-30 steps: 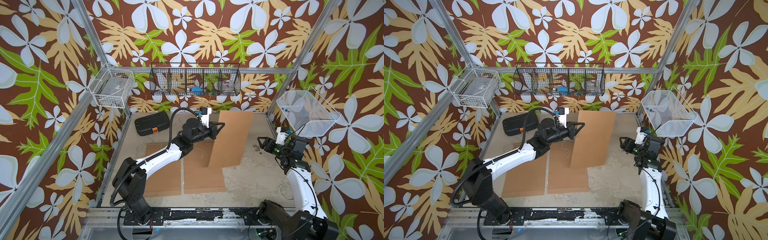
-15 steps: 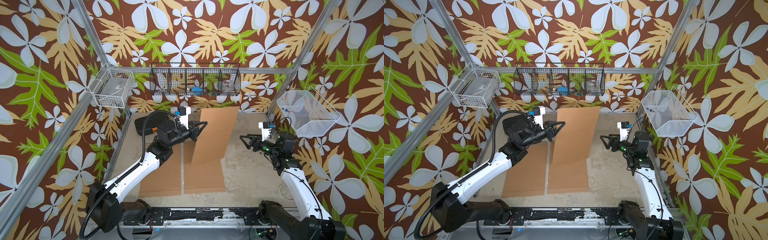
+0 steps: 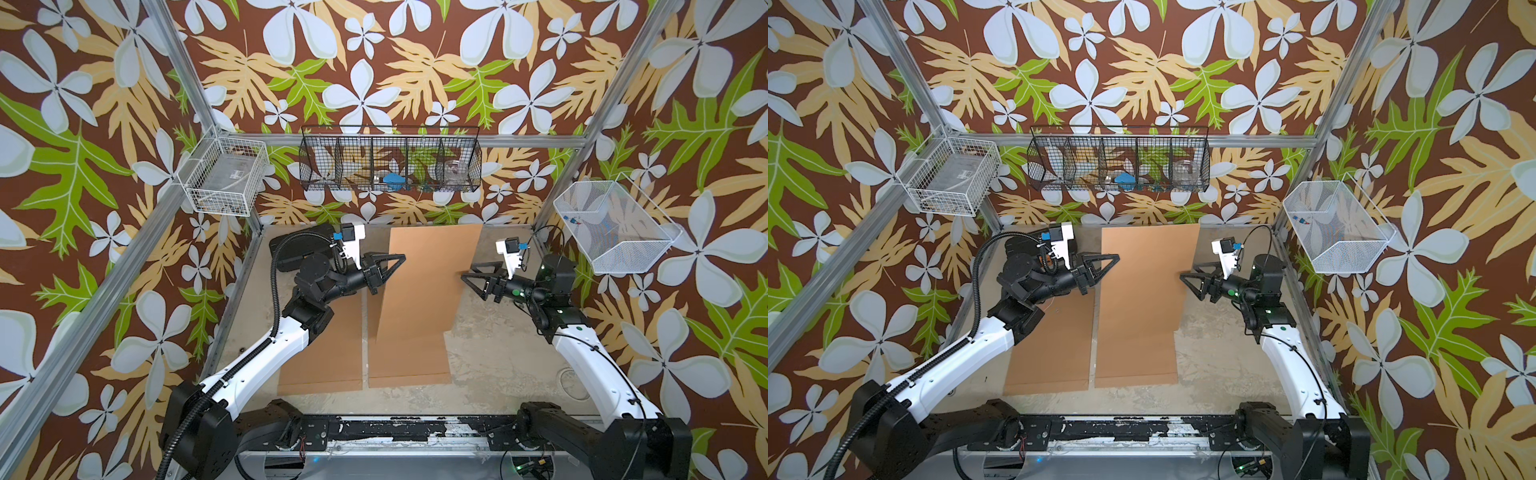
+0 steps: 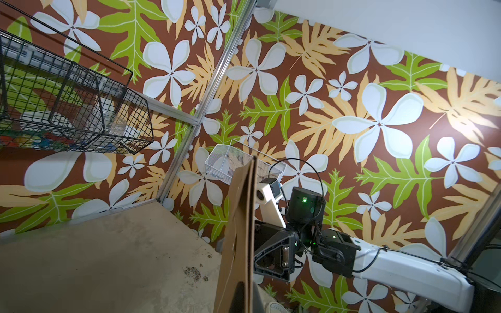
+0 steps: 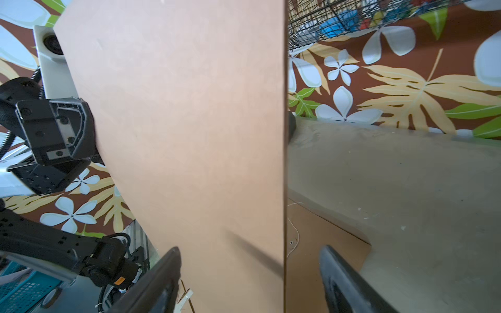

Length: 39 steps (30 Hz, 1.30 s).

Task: Open the file bag
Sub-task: Pick up the file bag from the center of the board.

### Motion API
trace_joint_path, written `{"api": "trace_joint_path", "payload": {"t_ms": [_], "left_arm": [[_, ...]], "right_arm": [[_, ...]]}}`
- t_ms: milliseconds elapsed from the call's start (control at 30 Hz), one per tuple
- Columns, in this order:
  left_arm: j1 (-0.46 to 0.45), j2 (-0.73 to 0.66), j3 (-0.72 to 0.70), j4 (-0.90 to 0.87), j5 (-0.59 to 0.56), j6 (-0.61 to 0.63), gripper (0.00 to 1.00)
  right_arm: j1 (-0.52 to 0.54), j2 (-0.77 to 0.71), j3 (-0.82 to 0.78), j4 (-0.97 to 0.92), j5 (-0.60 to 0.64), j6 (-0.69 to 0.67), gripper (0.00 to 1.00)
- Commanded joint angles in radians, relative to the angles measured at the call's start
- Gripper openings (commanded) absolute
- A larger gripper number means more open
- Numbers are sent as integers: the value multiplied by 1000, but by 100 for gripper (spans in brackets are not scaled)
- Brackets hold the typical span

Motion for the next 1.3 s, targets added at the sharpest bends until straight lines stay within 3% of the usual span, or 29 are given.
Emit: {"api": "trace_joint_path", "payload": {"t_ms": [0, 167, 267, 333, 400, 500, 667, 767, 833, 1000, 1267], "left_arm": [[18, 4, -17, 179, 60, -101, 0], [40, 7, -39, 221, 66, -133, 0], [53, 6, -45, 209, 48, -120, 0], [61, 5, -39, 158, 18, -76, 0], [71, 9, -30, 95, -21, -28, 0], [95, 18, -31, 61, -66, 0, 0], [109, 36, -12, -11, -136, 64, 0], [110, 49, 4, -68, -182, 95, 15], [110, 56, 10, -88, -198, 101, 24], [110, 67, 45, -177, -275, 113, 56], [103, 64, 149, -389, -433, 141, 83]], "right_arm": [[20, 16, 11, 22, -26, -18, 81], [77, 31, 24, 30, -57, -35, 79], [110, 29, 39, -3, -70, -70, 73], [115, 22, 39, -8, -79, -73, 64], [116, 11, 36, -11, -74, -72, 46], [116, 6, 41, -25, -69, -76, 27], [116, 9, 56, -59, -24, -89, 10], [115, 6, 68, -85, 20, -100, 0], [116, -4, 69, -91, 58, -103, 0], [127, -35, 70, -105, 162, -106, 0], [183, -73, 116, -212, 400, -134, 0]]}}
